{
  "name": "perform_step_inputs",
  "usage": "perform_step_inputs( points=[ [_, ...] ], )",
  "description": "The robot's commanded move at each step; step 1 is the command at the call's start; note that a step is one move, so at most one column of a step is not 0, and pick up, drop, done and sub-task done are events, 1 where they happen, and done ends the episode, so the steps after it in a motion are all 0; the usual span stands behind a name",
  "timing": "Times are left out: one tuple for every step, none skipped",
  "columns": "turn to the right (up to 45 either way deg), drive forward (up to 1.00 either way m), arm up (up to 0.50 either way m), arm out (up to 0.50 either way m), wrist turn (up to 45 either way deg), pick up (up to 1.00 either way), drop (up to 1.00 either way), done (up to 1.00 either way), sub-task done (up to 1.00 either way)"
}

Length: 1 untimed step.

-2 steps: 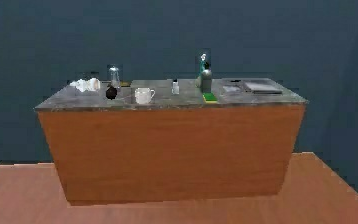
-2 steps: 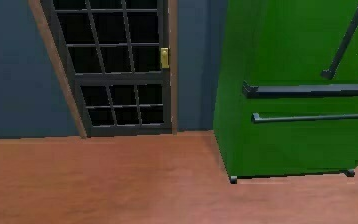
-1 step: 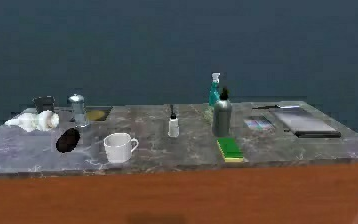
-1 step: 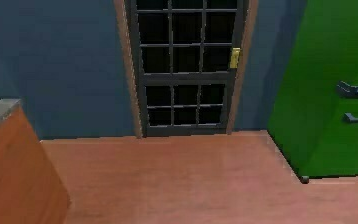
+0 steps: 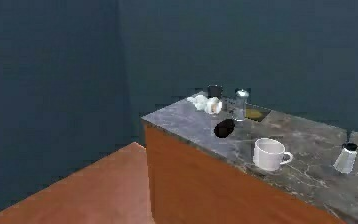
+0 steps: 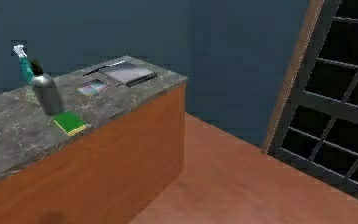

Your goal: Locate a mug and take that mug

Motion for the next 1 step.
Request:
perform_step_inputs(
  points=[
    [-45.0, 0.0, 0.0, 0.0, 0.0, 0.0, 0.0, 0.0, 0.0]
  ],
)
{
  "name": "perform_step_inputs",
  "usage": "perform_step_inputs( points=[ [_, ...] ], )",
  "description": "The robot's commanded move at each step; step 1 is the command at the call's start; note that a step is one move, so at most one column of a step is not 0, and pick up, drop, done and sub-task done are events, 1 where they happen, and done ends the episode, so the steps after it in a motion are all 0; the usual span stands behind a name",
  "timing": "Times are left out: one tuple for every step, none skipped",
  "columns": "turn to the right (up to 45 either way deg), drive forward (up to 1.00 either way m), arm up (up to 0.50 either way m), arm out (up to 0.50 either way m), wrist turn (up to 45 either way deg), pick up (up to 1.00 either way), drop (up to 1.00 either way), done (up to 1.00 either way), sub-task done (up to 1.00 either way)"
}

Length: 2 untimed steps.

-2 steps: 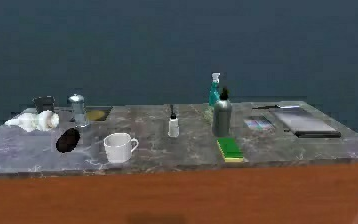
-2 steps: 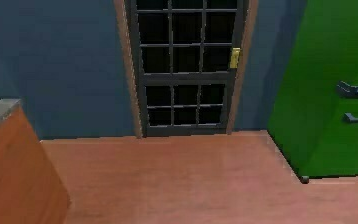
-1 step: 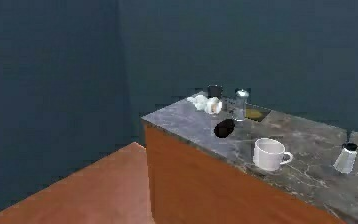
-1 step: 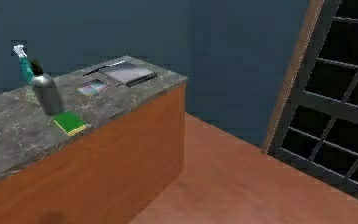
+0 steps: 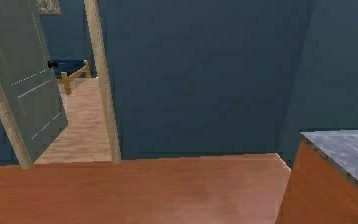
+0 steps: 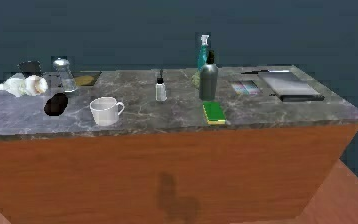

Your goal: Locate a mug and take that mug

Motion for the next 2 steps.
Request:
perform_step_inputs(
  points=[
    [-15.0, 0.0, 0.0, 0.0, 0.0, 0.0, 0.0, 0.0, 0.0],
    [0.0, 0.0, 0.5, 0.0, 0.0, 0.0, 0.0, 0.0, 0.0]
  ],
)
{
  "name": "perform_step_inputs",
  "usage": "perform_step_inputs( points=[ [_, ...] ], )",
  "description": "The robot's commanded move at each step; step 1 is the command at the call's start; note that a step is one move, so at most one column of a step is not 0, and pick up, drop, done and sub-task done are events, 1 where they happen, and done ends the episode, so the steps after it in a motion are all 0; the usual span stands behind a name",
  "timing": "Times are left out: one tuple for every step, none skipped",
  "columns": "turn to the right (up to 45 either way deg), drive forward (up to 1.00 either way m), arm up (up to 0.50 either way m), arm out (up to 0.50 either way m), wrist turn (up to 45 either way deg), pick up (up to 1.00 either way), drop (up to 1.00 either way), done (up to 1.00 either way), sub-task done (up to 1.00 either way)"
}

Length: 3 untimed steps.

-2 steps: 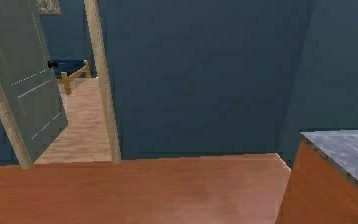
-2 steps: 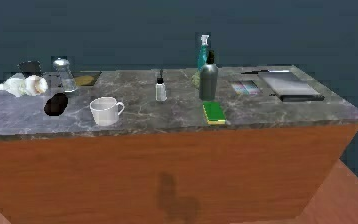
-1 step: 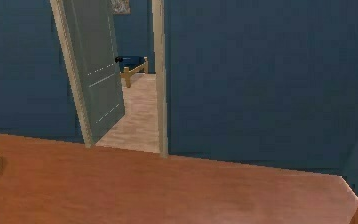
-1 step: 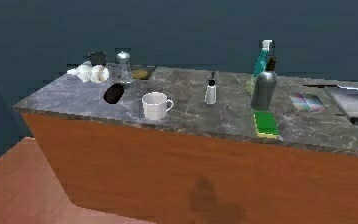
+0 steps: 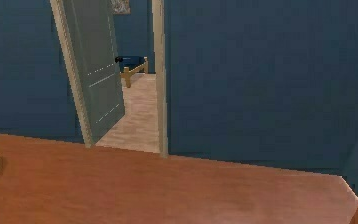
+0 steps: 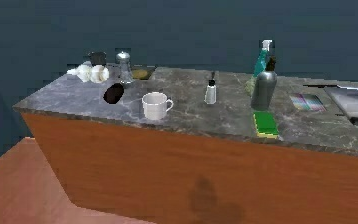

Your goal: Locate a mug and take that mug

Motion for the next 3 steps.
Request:
perform_step_inputs(
  points=[
    [0.0, 0.0, 0.38, 0.0, 0.0, 0.0, 0.0, 0.0, 0.0],
    [0.0, 0.0, 0.0, 0.38, 0.0, 0.0, 0.0, 0.0, 0.0],
    [0.0, 0.0, 0.0, 0.0, 45.0, 0.0, 0.0, 0.0, 0.0]
  ],
)
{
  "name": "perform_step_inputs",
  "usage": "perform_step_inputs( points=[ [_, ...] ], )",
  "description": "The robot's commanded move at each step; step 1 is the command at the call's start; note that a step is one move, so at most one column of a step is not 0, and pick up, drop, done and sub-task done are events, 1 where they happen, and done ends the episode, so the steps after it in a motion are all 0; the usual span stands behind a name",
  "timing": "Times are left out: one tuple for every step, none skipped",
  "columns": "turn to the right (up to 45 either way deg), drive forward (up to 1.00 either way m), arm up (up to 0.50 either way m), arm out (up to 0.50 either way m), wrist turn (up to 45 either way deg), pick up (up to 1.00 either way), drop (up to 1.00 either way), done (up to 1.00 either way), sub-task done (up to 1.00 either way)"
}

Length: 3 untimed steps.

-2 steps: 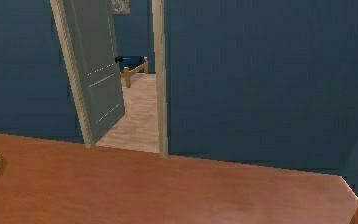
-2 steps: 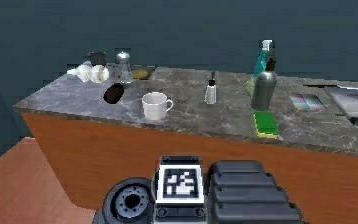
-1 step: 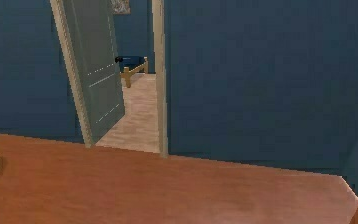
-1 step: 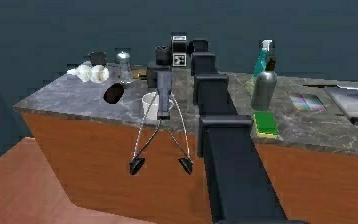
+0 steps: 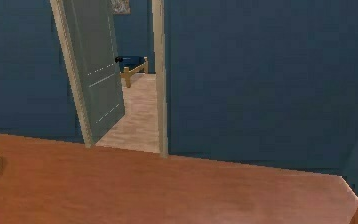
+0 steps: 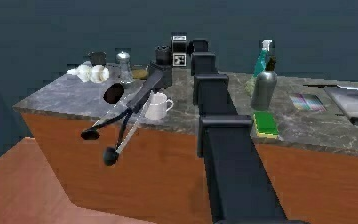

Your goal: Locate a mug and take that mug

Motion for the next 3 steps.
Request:
perform_step_inputs(
  points=[
    [0.0, 0.0, 0.0, 0.0, 45.0, 0.0, 0.0, 0.0, 0.0],
    [0.0, 0.0, 0.0, 0.0, 45.0, 0.0, 0.0, 0.0, 0.0],
    [0.0, 0.0, 0.0, 0.0, 36.0, 0.0, 0.0, 0.0, 0.0]
  ],
)
